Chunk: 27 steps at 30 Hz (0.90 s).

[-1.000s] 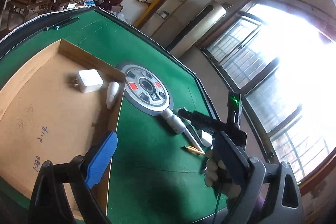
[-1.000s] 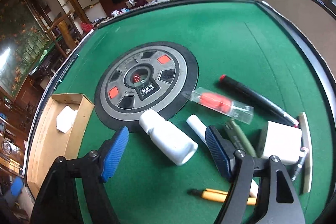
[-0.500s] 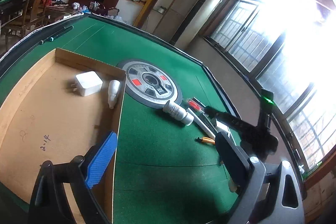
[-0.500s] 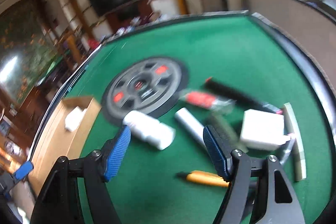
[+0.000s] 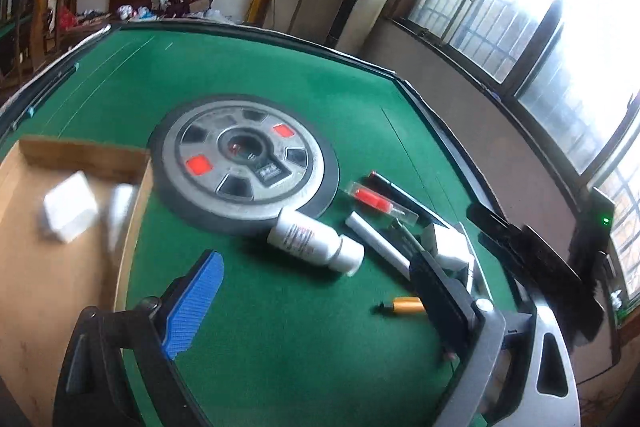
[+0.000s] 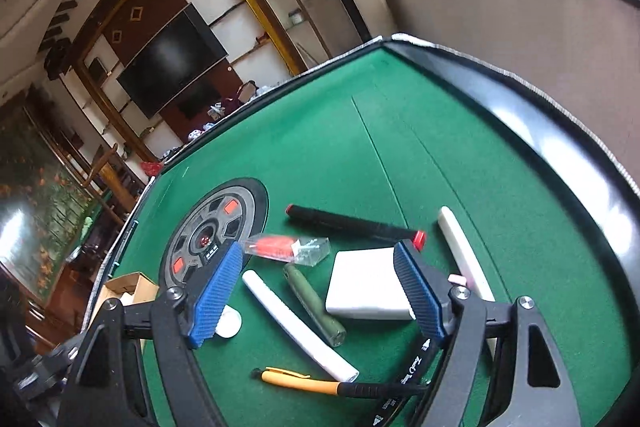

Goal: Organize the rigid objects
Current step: 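Grasp the white plastic bottle with the left tool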

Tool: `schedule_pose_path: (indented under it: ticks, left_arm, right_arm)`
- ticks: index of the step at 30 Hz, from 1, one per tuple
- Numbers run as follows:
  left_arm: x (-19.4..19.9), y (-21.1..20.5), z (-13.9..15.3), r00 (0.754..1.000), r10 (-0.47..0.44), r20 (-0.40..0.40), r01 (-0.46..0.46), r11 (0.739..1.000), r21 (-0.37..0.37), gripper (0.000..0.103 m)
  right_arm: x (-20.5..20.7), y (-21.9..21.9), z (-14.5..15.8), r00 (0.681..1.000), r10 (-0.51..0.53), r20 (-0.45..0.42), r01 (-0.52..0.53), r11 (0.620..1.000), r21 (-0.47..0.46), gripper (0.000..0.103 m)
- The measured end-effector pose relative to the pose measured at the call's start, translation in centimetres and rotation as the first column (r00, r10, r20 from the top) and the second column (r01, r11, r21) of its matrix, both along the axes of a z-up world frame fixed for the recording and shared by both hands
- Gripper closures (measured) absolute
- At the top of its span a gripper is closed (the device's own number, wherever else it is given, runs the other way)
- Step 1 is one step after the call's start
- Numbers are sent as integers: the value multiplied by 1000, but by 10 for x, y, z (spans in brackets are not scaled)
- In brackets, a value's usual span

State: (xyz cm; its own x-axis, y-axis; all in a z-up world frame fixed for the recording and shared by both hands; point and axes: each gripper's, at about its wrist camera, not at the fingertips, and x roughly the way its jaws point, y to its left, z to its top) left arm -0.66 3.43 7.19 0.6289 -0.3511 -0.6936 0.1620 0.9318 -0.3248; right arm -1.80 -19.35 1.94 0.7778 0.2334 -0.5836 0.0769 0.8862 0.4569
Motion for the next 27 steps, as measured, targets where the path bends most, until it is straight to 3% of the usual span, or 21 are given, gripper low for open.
schedule_pose_path:
  ticks: [3,6,11,16,19,22,24,27]
  left_arm:
    - [40,-32,-5,995,-101,21,98,987,125,7]
    - [70,-52,-26,981,-191,-41,195,963,188,7]
    - [74,-52,-61,936,-292,-195,309,949,58,8]
    - [31,-56,-59,888,-414,-198,434,899,65,12]
    - [11,-56,-46,894,-426,-139,442,890,110,12]
    - [0,-70,-38,903,-423,-72,426,865,265,12]
    - [3,-81,-43,901,-427,-77,428,843,327,12]
    - [9,-93,-53,914,-399,-77,396,832,389,12]
  right_arm:
    - [0,-3,-1,1000,5,-6,-5,1000,15,26]
    - [0,1,0,1000,12,-6,-12,1000,1,26]
    - [-3,1,3,1000,19,3,-19,1000,-7,25]
    - [-2,3,2,1000,22,-7,-22,1000,-12,25]
    - [-2,1,1,1000,13,-9,-13,1000,-9,25]
    - [0,-3,0,1000,1,-11,-1,1000,-5,25]
    - [0,-3,-1,1000,-1,-16,1,1000,-8,25]
    - [1,-2,-2,1000,4,-18,-4,1000,-14,25]
